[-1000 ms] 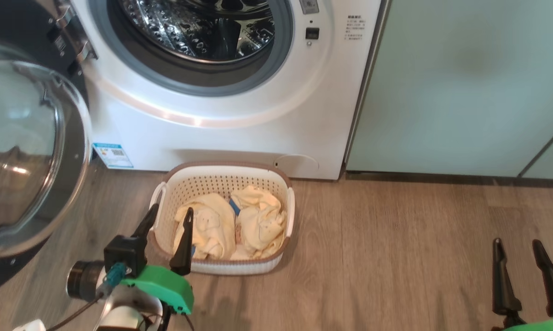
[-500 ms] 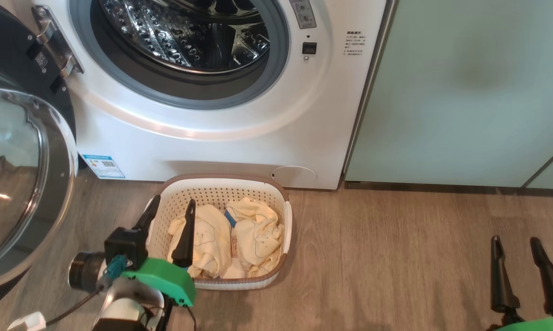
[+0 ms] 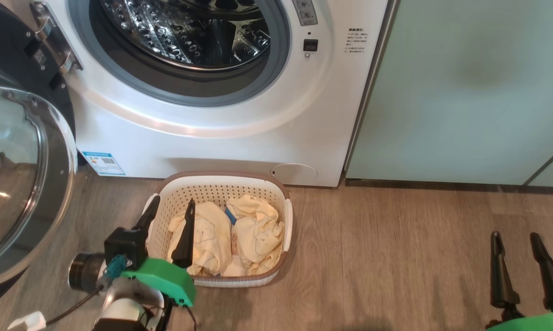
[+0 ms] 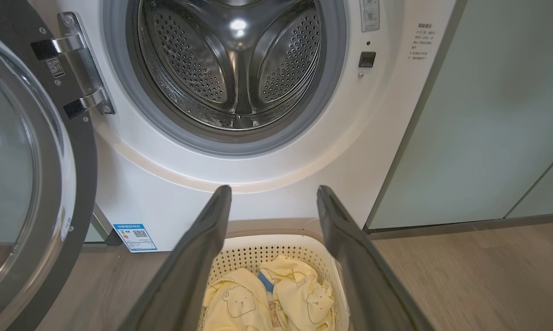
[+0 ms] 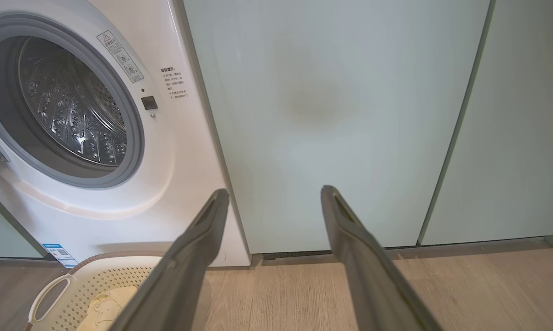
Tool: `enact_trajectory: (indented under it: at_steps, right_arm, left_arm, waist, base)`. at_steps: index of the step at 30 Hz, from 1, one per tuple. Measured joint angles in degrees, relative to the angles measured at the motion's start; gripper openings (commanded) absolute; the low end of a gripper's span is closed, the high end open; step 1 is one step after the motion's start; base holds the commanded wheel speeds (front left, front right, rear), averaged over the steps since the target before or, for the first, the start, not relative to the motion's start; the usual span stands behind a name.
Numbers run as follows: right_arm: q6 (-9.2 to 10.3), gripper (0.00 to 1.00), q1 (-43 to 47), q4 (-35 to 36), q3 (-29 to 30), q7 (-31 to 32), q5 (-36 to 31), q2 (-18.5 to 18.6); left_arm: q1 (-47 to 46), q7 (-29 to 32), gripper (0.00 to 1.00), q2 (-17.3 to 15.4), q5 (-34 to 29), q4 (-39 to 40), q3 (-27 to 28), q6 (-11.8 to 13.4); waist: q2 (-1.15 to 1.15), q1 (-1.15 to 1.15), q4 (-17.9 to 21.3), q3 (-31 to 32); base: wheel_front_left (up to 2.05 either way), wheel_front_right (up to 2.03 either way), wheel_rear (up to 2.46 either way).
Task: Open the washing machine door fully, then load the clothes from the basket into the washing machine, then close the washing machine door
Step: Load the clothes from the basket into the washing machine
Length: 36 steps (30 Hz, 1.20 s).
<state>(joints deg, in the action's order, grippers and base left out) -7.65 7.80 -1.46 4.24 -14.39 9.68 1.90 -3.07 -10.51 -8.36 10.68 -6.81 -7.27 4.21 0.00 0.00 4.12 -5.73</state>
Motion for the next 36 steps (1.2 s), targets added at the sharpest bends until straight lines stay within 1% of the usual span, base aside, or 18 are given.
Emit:
enact_trajectory:
  at_steps: [9, 13, 14, 17, 19, 22, 27, 29, 36]
  right_arm:
    - [0.00, 1.00, -0.1, 0.0, -0.2, -0.1, 0.4, 0.0]
    - [0.00, 1.00, -0.3, 0.2, -0.4, -0.1, 0.4, 0.0]
    - [0.00, 1.00, -0.5, 0.2, -0.5, -0.1, 0.4, 0.0]
    - [0.00, 1.00, -1.8, 0.4, -0.5, -0.1, 0.9, 0.0]
    - [0.00, 1.00, -2.6, 0.6, -0.6, -0.1, 0.9, 0.0]
    - [0.00, 1.00, -3.4, 1.0, -0.6, -0.1, 0.9, 0.0]
    - [0.00, 1.00, -5.5, 1.7, -0.7, -0.1, 0.8, 0.0]
    - [0.00, 1.00, -6.7, 2.2, -0.7, -0.1, 0.8, 0.0]
    - [0.00, 1.00, -10.1, 3.4, -0.9, -0.1, 0.8, 0.0]
  left_arm:
    - [-0.8, 0.4, 1.00, -0.1, 0.5, -2.0, -0.4, 0.0]
    - [-1.5, 0.9, 1.00, -0.1, 1.2, -4.6, -0.6, -0.1]
    - [-2.0, 0.9, 1.00, -0.1, 1.4, -5.3, -0.8, -0.6]
    - [-4.0, 0.9, 1.00, -0.1, 1.4, -7.8, -1.2, -0.6]
    - [-5.7, 1.2, 1.00, -0.2, 1.4, -9.9, -1.7, -0.7]
    - [-8.3, 1.5, 1.00, -0.1, 1.4, -13.4, -2.2, -1.4]
    - [-14.2, 1.3, 1.00, -0.1, 2.0, -20.8, -2.5, -3.1]
    - [-17.0, 0.9, 1.00, -0.1, 2.0, -24.0, -2.7, -3.2]
    - [-26.9, -0.5, 1.00, 0.3, 2.0, -34.9, -4.0, -5.9]
  waist:
    - [0.00, 0.00, -0.1, -1.0]
    - [0.00, 0.00, 0.0, -2.3]
    - [0.00, 0.00, 0.1, -2.7]
    - [0.00, 0.00, 0.3, -4.3]
    - [0.00, 0.01, 0.4, -5.5]
    - [0.00, 0.01, 0.5, -7.7]
    - [0.00, 0.01, 0.8, -12.0]
    - [0.00, 0.01, 1.0, -13.9]
    - [0.00, 0.02, 1.5, -21.3]
  base:
    - [0.00, 0.00, 0.00]
    - [0.00, 0.00, 0.00]
    - [0.00, 0.00, 0.00]
    - [0.00, 0.00, 0.00]
    - [0.00, 0.00, 0.00]
    - [0.00, 0.00, 0.00]
    - [0.00, 0.00, 0.00]
    - [0.00, 0.00, 0.00]
    - [0.00, 0.00, 0.00]
